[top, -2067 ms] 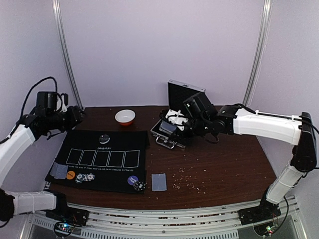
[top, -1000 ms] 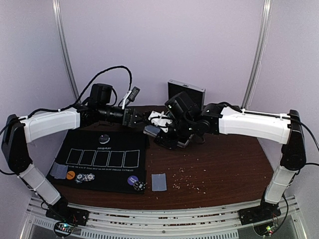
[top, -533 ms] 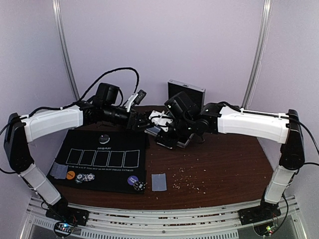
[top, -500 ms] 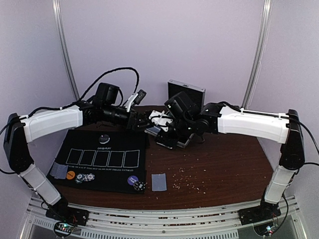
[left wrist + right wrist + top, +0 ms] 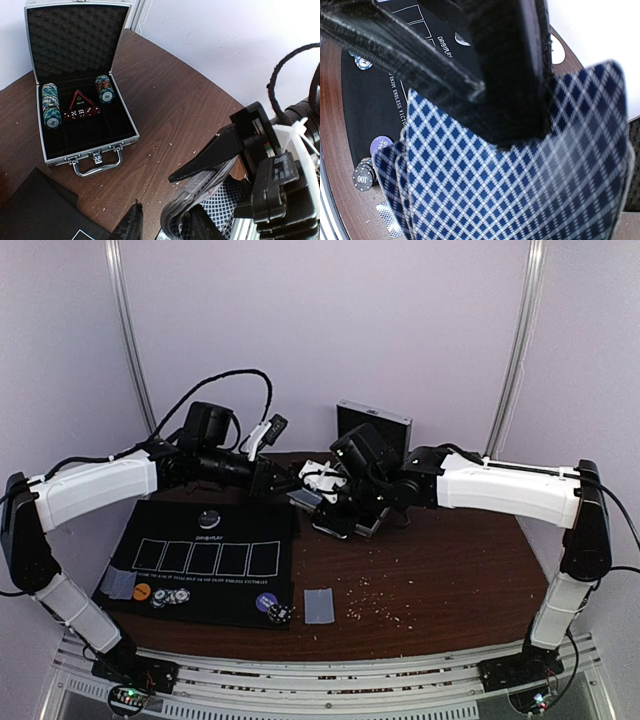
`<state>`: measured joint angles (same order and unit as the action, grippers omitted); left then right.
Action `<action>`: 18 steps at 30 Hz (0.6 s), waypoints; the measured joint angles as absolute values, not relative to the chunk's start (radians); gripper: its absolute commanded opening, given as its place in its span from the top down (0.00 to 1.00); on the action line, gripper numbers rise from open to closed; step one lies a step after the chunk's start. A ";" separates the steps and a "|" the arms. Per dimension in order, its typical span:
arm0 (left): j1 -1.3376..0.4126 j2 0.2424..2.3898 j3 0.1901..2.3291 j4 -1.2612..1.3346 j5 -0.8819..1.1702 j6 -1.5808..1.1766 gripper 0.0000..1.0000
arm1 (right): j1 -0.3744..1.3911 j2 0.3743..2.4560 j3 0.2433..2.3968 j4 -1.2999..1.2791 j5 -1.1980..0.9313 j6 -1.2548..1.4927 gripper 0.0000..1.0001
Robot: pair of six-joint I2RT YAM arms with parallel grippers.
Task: Distribute texas hold em gaming equipment
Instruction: Pick up the poker card from the face-down deck piles.
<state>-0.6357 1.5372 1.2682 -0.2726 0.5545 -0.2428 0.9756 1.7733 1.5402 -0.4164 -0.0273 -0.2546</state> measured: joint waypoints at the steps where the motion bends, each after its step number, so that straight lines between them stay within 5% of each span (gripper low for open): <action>1: -0.635 1.537 1.268 -0.273 0.560 -0.241 0.69 | 0.976 1.773 1.540 -0.416 -0.027 -0.255 0.59; 14: -0.621 1.520 1.258 -0.274 0.702 -0.218 1.00 | 0.979 1.773 1.540 -0.418 -0.030 -0.256 0.60; 18: -0.615 1.520 1.258 -0.290 0.719 -0.213 1.00 | 0.981 1.773 1.539 -0.421 -0.030 -0.258 0.60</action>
<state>-0.6147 1.5200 1.2579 -0.2901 0.7193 -0.2134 0.9806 1.7733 1.5391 -0.4210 -0.0299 -0.2577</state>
